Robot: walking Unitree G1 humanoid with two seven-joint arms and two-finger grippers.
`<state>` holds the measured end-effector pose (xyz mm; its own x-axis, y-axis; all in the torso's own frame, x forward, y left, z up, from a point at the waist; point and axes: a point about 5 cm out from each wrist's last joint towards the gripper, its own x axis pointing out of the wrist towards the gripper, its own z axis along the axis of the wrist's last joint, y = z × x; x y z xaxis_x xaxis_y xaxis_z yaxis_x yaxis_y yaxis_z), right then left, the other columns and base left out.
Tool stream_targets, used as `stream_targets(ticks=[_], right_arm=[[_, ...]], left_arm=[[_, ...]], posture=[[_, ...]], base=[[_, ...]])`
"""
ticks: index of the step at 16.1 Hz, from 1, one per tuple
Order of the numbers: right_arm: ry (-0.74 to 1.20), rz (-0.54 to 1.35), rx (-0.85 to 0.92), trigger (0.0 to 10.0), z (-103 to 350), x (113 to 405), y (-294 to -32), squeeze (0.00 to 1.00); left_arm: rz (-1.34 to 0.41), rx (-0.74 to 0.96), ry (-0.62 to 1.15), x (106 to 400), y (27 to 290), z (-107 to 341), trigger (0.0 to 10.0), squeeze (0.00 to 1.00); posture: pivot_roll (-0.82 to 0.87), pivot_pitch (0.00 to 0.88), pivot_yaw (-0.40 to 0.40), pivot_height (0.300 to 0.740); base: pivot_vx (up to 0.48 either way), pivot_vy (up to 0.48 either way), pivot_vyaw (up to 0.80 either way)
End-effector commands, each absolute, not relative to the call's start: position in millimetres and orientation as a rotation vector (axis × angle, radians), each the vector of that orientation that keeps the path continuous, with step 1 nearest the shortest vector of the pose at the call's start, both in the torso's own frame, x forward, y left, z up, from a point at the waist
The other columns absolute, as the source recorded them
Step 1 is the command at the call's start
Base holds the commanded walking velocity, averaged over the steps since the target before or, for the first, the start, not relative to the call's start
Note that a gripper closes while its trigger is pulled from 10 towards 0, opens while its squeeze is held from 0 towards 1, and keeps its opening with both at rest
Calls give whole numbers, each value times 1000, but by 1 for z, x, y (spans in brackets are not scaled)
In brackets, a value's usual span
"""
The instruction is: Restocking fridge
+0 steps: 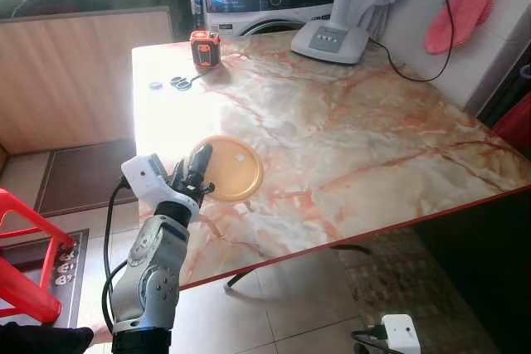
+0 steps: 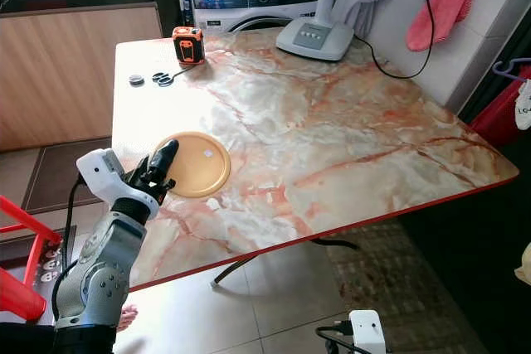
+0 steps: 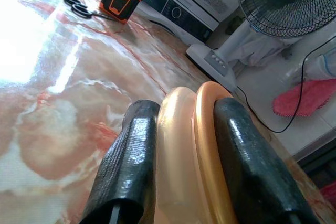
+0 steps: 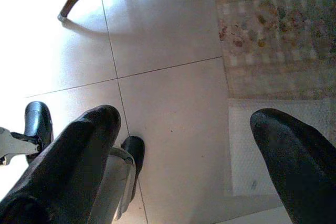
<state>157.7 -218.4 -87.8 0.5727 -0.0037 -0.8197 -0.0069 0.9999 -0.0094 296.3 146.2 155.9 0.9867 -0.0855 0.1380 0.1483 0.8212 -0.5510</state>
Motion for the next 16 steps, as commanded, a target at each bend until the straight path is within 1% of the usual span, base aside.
stream_targets(ticks=[1, 9, 16], right_arm=[[957, -8, -7, 10000, -87, 158, -220, 0], [954, -6, -8, 10000, -87, 158, -221, 0], [954, 0, -14, 10000, -87, 159, -221, 0]], left_arm=[[-142, -576, -135, 298, 142, 163, 10000, 0], [-164, -561, -124, 298, 137, 162, 10000, 0], [-147, -533, -130, 293, 144, 160, 10000, 0]], posture=[[-83, 29, -43, 740], [-83, 30, -45, 740], [-77, 30, -49, 740]], base=[[0, 0, 0], [0, 0, 0], [0, 0, 0]])
